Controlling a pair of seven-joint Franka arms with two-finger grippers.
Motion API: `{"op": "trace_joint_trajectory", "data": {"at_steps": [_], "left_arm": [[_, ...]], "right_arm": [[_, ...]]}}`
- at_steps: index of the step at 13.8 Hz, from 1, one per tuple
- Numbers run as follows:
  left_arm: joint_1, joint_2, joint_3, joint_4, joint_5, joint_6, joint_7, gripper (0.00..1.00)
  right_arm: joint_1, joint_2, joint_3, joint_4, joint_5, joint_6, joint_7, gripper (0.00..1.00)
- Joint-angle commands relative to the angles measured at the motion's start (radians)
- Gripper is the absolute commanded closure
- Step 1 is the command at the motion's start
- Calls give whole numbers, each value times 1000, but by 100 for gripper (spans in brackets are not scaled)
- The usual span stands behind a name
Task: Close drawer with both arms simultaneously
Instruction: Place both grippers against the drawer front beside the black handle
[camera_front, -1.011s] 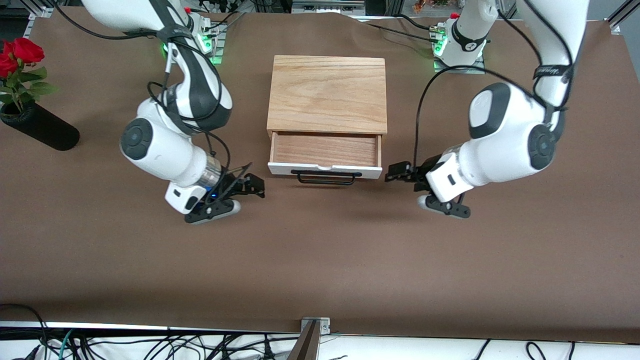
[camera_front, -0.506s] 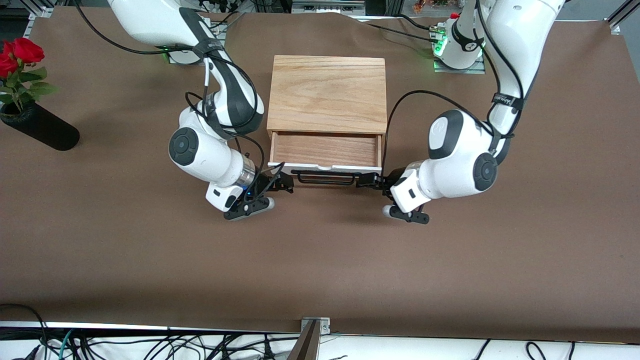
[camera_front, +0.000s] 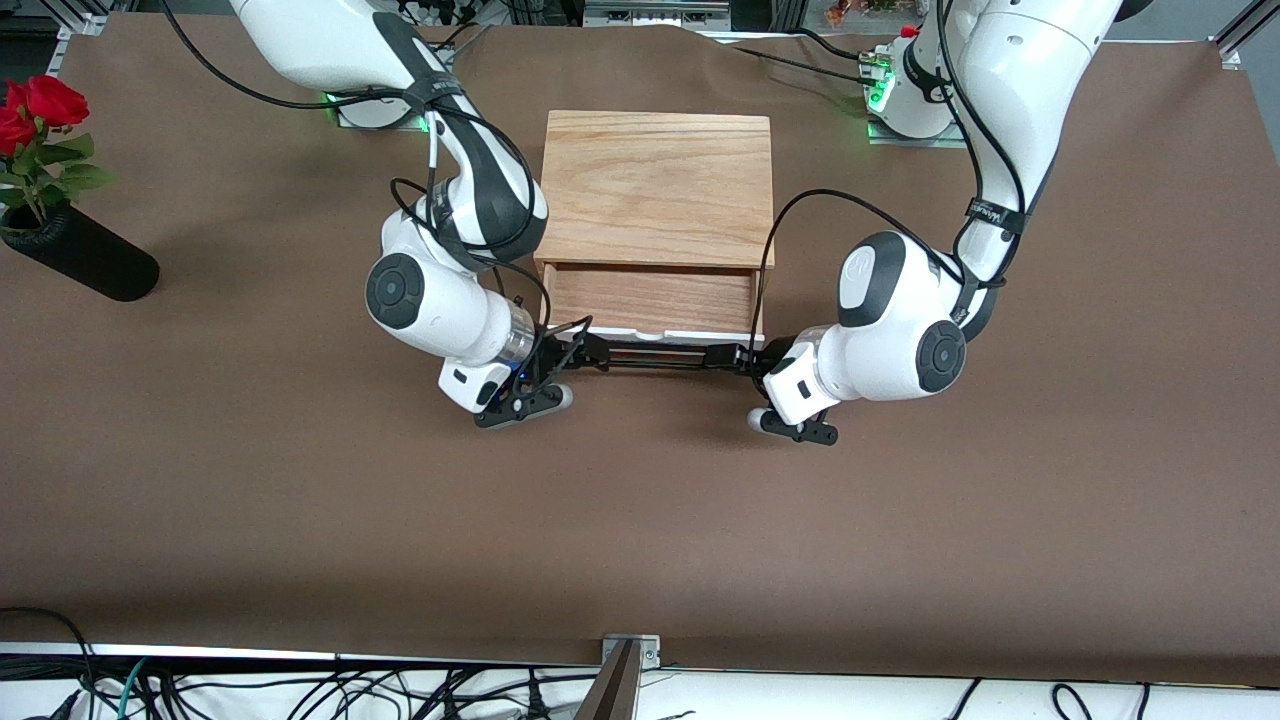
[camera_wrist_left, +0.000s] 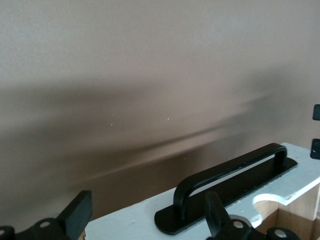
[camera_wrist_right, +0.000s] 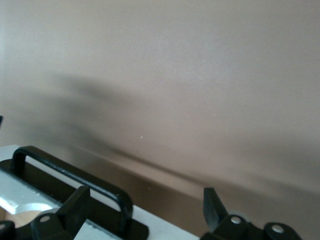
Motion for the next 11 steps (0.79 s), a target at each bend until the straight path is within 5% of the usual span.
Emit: {"op": "trace_joint_trajectory", "data": {"at_steps": [1,11], "left_arm": [[1,-3,-2,-14,-24,-14,28,0],[3,-4,-4,-33,-24,-49,28,0]], "right_arm": [[7,4,9,21,16,-23,27,0],[6,12,8,10,18,-72,24,0]]}}
